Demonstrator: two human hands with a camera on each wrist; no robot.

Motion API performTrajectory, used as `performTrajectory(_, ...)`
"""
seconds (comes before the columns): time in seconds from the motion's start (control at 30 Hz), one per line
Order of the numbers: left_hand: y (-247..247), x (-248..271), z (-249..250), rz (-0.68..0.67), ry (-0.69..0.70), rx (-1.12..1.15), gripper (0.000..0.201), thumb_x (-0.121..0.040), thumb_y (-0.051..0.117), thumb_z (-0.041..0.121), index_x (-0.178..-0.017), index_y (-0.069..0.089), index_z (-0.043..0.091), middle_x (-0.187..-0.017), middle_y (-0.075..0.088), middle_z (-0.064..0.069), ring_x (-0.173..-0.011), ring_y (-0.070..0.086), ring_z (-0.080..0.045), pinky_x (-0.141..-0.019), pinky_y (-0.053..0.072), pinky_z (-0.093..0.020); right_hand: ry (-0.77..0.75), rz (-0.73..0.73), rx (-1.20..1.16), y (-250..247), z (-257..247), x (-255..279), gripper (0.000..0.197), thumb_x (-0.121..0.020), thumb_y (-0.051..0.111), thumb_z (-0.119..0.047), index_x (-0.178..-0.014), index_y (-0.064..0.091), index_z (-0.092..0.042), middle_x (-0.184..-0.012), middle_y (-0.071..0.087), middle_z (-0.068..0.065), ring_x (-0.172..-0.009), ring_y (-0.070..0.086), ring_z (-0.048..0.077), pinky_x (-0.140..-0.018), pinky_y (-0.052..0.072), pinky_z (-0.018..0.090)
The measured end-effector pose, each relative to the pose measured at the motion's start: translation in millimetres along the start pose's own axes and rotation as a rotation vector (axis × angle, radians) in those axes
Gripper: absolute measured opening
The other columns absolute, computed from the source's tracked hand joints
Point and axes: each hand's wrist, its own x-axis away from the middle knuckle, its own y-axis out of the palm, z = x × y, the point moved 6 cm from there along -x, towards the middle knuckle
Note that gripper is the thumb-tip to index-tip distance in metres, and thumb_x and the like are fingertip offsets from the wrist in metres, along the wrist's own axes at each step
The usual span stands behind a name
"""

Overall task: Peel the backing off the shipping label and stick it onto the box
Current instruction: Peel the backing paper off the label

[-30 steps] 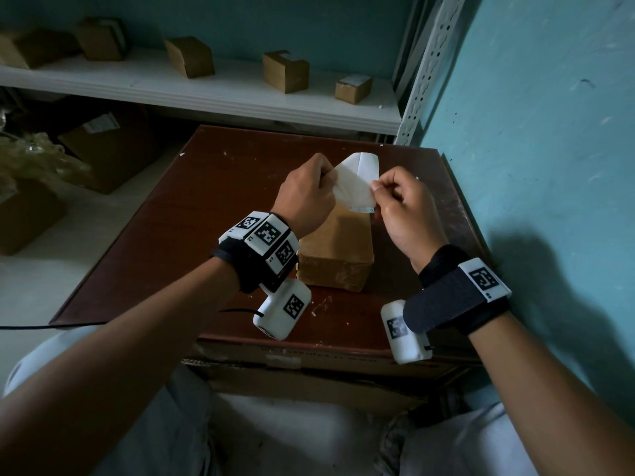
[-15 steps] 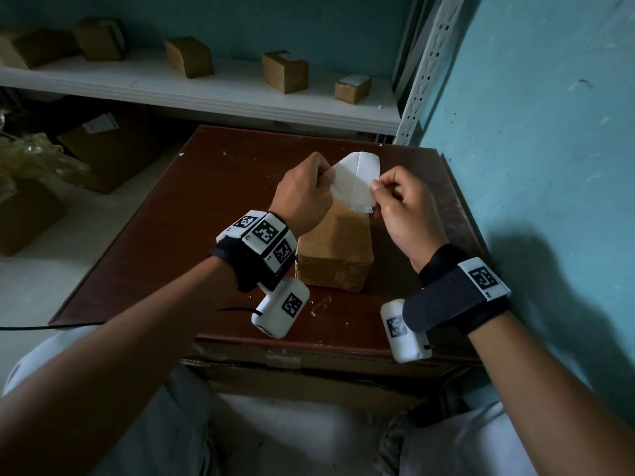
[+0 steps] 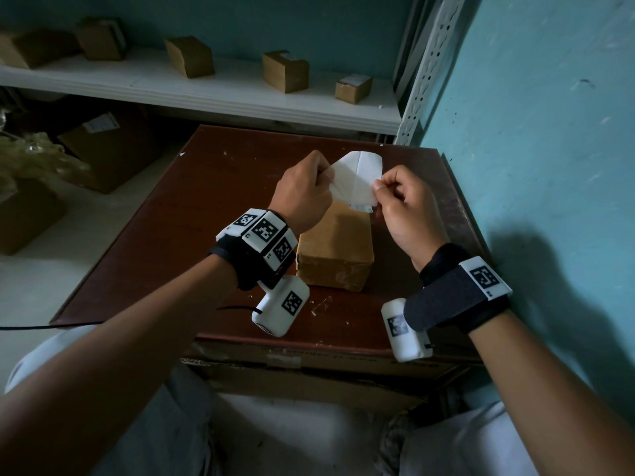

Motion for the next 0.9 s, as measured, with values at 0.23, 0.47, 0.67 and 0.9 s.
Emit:
performTrajectory(0.23, 0.5, -1.0, -2.1, 0.004, -0.021, 0.013, 0.010, -0.098, 0.042, 0.017, -0.092, 0.050, 0.018, -0.089, 0.055, 0.002, -0.081, 0.060, -0.024, -0.073, 0.056, -0.049, 0.007, 0.007, 0.012, -1.5, 0.0, 0.2, 0.016, -0.098, 0.052, -0.021, -0.094, 0.058, -0.007, -0.089, 0.063, 0.007, -0.084, 0.062, 0.024, -0.077, 0.053, 0.045)
performTrajectory(0.47, -0.4, -1.0, -2.1, 0.001, -0.008, 0.002, 0.010, -0.098, 0.042, 0.015, -0.092, 0.050, 0.018, -0.089, 0.055, 0.000, -0.080, 0.059, -0.023, -0.071, 0.057, -0.048, 0.009, 0.004, 0.017, -1.7, -0.6, 0.3, 0.016, -0.098, 0.052, -0.021, -0.095, 0.058, -0.007, -0.089, 0.063, 0.008, -0.084, 0.062, 0.024, -0.076, 0.053, 0.044)
performTrajectory(0.67, -2.0, -1.3, -1.5, 0.003, -0.002, -0.012, 0.010, -0.098, 0.042, 0.013, -0.093, 0.049, 0.018, -0.094, 0.055, -0.003, -0.080, 0.059, -0.021, -0.072, 0.057, -0.044, 0.009, 0.002, 0.019, -1.7, -1.2, 0.2, 0.017, -0.099, 0.051, -0.021, -0.095, 0.057, -0.006, -0.089, 0.063, 0.009, -0.083, 0.061, 0.025, -0.077, 0.053, 0.045)
performTrajectory(0.9, -2.7, -0.9, -0.9, 0.001, -0.019, -0.009, 0.010, -0.097, 0.042, 0.014, -0.093, 0.050, 0.016, -0.088, 0.054, 0.004, -0.080, 0.060, -0.024, -0.072, 0.057, -0.047, 0.010, 0.002, 0.018, -1.7, 0.5, -0.9, 0.015, -0.098, 0.052, -0.022, -0.091, 0.056, -0.010, -0.087, 0.063, 0.008, -0.083, 0.062, 0.026, -0.075, 0.052, 0.049)
